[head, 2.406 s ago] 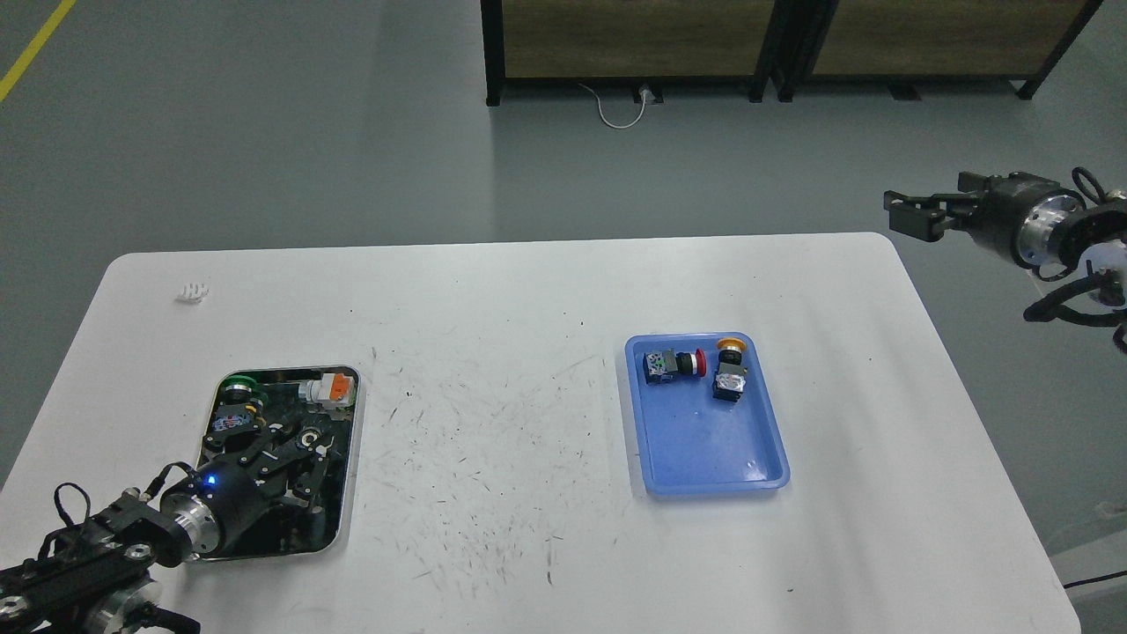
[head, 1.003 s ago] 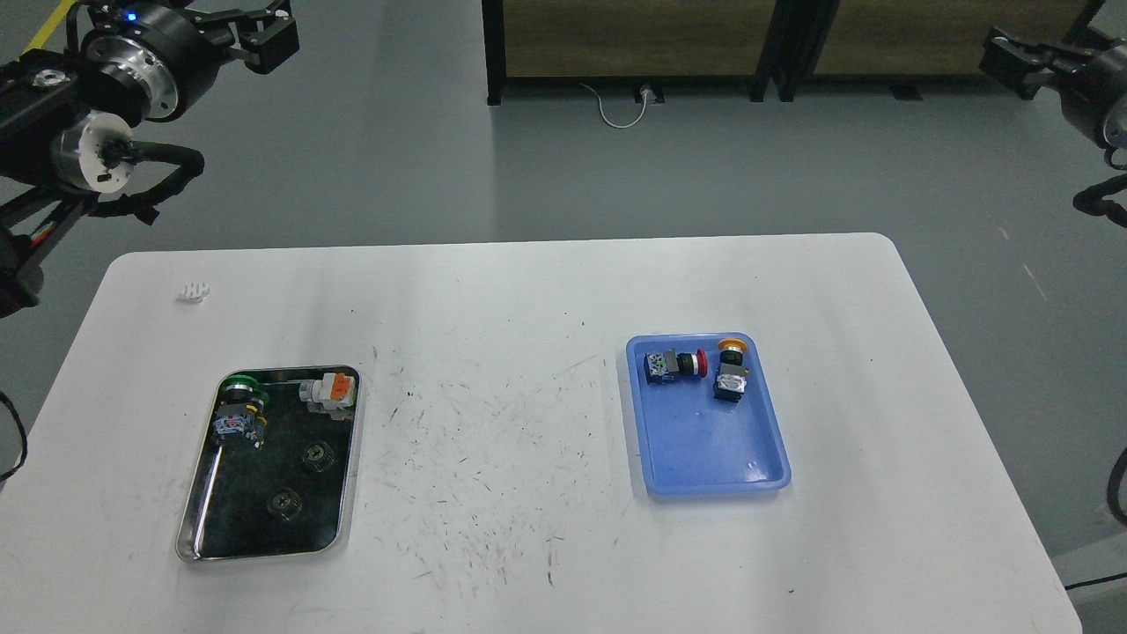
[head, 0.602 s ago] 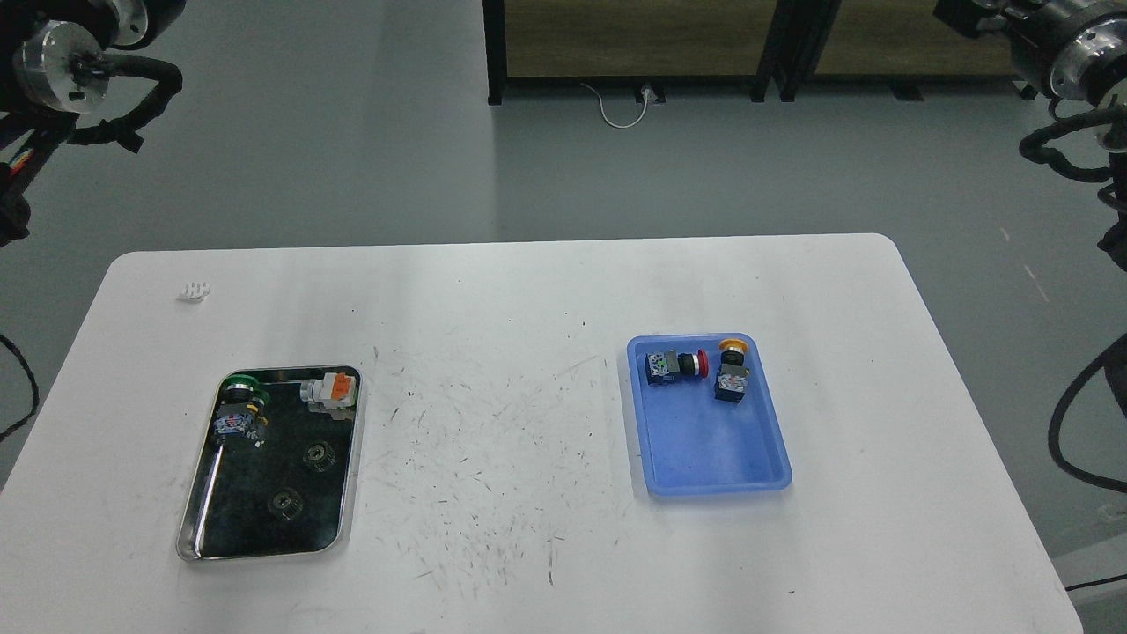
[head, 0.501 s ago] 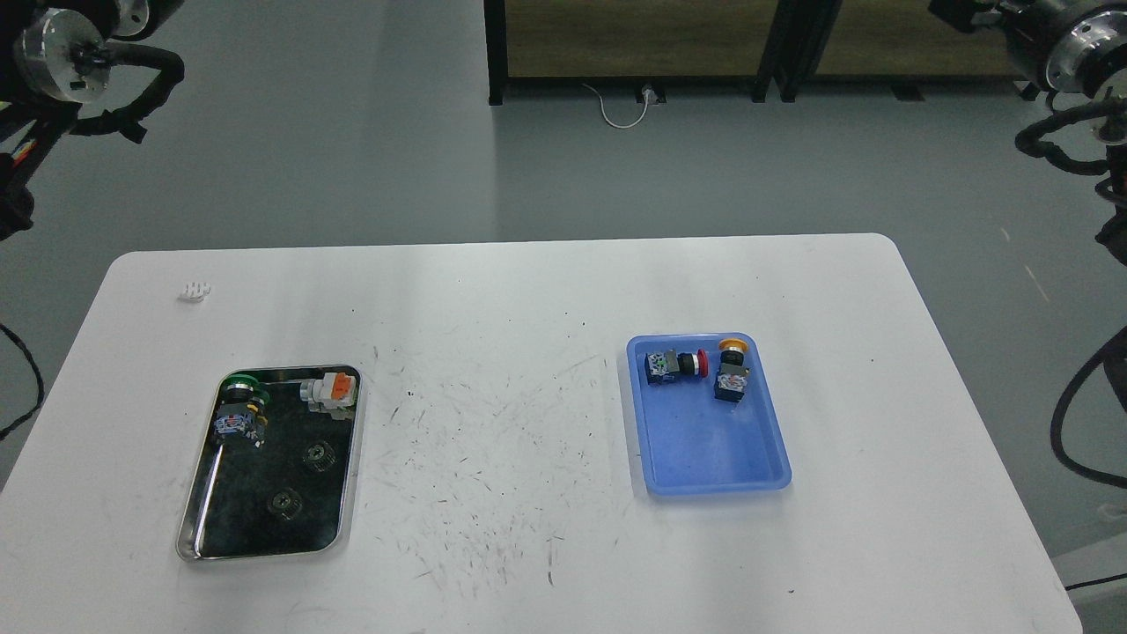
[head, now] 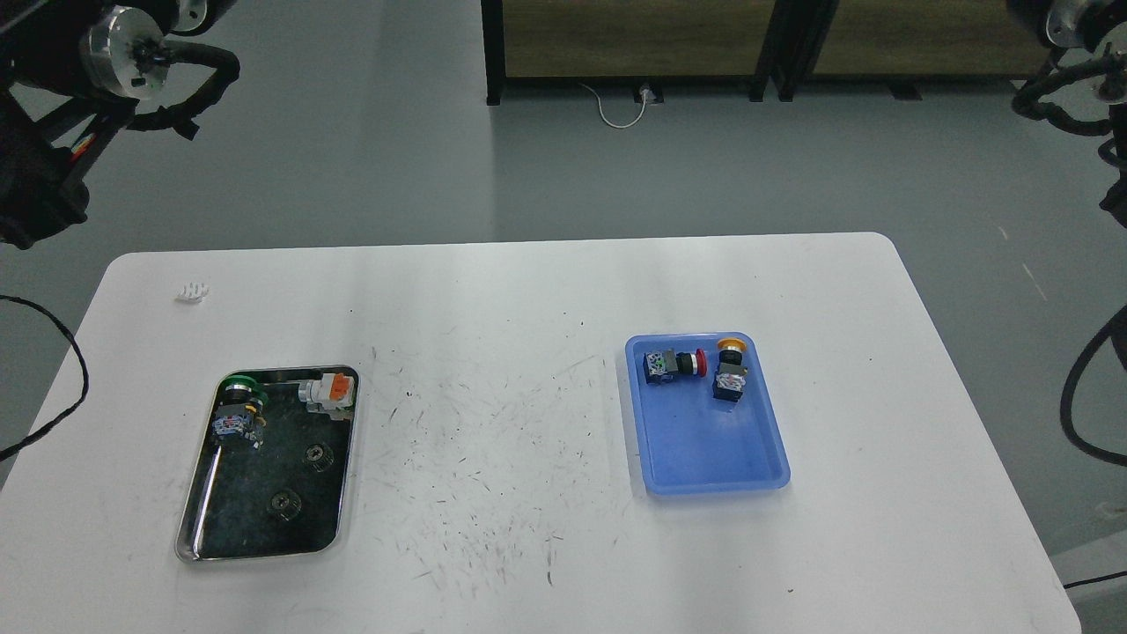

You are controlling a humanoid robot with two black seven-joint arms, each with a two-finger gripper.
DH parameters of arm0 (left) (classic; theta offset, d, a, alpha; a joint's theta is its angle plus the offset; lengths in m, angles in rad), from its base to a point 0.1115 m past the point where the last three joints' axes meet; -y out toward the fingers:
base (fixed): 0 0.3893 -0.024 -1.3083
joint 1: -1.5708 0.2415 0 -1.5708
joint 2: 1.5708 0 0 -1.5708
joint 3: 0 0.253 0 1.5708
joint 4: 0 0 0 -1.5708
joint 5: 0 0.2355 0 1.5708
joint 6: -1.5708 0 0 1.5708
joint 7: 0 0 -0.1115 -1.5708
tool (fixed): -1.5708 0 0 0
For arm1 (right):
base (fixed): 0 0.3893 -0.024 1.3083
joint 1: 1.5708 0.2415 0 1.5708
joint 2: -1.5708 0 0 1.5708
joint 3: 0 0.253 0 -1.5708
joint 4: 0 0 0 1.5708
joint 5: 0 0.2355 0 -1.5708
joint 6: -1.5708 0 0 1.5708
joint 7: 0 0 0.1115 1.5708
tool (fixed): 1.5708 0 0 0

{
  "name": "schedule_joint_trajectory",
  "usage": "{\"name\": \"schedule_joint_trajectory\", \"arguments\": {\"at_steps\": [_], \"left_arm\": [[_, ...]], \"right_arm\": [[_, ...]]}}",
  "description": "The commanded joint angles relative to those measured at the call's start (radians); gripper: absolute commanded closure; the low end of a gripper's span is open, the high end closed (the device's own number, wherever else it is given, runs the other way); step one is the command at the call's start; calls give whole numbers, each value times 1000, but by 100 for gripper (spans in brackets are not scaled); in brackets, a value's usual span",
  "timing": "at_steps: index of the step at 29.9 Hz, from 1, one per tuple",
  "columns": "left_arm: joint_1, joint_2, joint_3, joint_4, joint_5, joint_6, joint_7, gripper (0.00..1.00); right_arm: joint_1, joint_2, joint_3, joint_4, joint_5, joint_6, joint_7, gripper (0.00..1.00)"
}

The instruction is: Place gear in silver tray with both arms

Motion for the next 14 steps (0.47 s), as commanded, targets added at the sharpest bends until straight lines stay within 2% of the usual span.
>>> {"name": "schedule_joint_trajectory", "arguments": {"at_steps": [1, 10, 14], "left_arm": [[0, -8, 2, 5, 4, 2, -4, 1], [5, -3, 2, 21, 8, 3, 0, 1], [6, -3, -1, 21, 8, 5, -2, 1]], "right_arm": [[1, -18, -4, 1, 0, -3, -3, 1], [-13, -69, -4, 38, 0, -11, -22, 1], [-12, -72, -4, 49, -9, -54, -37, 1]]}}
